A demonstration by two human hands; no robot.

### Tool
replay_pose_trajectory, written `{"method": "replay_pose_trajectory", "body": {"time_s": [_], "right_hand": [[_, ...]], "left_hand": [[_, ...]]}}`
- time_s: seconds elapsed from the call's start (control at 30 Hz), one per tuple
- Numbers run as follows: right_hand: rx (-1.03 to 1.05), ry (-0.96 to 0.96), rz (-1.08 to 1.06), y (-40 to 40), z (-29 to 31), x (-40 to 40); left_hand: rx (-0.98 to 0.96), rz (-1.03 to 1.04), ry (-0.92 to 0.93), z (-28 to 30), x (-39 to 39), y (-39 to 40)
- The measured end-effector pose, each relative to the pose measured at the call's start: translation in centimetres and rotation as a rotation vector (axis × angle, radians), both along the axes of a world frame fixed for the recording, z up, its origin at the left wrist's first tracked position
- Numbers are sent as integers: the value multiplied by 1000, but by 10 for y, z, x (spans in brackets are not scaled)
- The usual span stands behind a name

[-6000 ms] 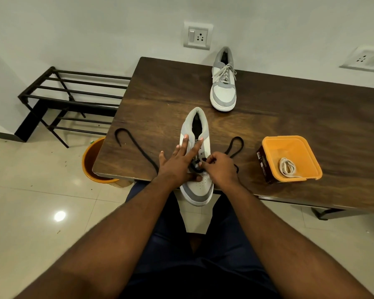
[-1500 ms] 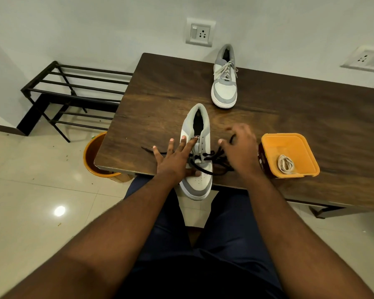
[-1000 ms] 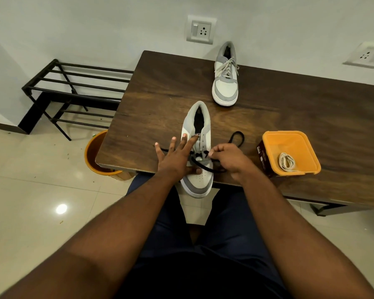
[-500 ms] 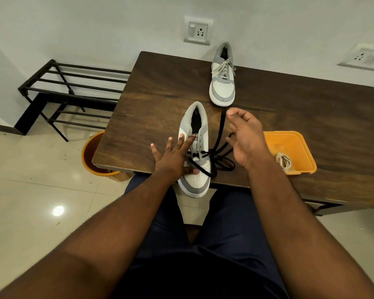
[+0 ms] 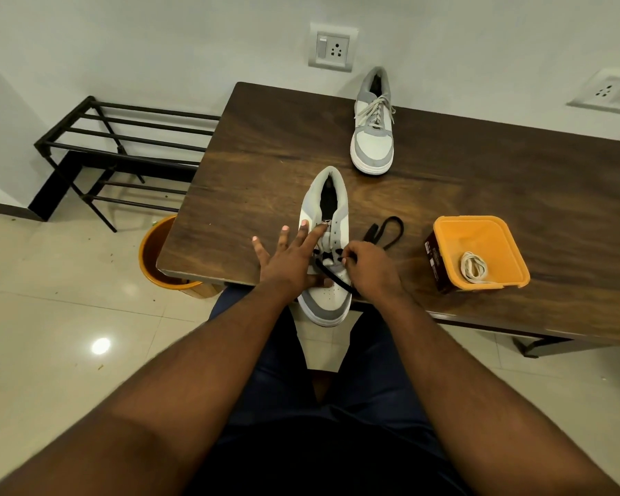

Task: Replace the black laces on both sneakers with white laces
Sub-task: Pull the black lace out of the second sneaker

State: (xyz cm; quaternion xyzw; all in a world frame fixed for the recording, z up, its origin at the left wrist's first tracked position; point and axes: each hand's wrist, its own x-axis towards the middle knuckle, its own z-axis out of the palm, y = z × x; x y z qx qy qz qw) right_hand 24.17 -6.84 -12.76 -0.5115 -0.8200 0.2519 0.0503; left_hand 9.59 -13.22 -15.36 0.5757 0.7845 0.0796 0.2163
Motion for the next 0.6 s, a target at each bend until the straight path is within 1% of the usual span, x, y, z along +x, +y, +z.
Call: {"method": "replay_pose_trajectory", "body": {"time_s": [0.07, 0.1, 0.13, 0.2, 0.23, 0.3, 0.4, 0.47, 0.53, 0.6], "right_hand": [[-79, -10, -19, 0, 2, -1], [-169, 19, -57, 1, 5, -2], [-298, 86, -111, 0, 12, -2], [-576, 286, -209, -6, 32, -3], [-669, 385, -225, -8, 45, -2], [-753, 555, -232, -9, 70, 1], [-706, 719, -253, 0, 99, 2], [-628, 793, -325, 12, 108, 2], [-528, 911, -479, 27, 108, 2], [-402, 1026, -645, 41, 98, 4]], "left_hand": [[7, 2, -16, -1, 0, 0], [11, 2, -19, -1, 0, 0], [13, 0, -16, -1, 0, 0], [13, -6, -5, -1, -1, 0], [12, -9, -2, 0, -1, 0], [1, -17, -4, 1, -2, -1], [14, -20, -21, 1, -2, -3], [20, -19, -37, 1, -2, -4], [35, -9, -71, 2, 0, -6], [83, 60, -198, 4, 4, -11]]}}
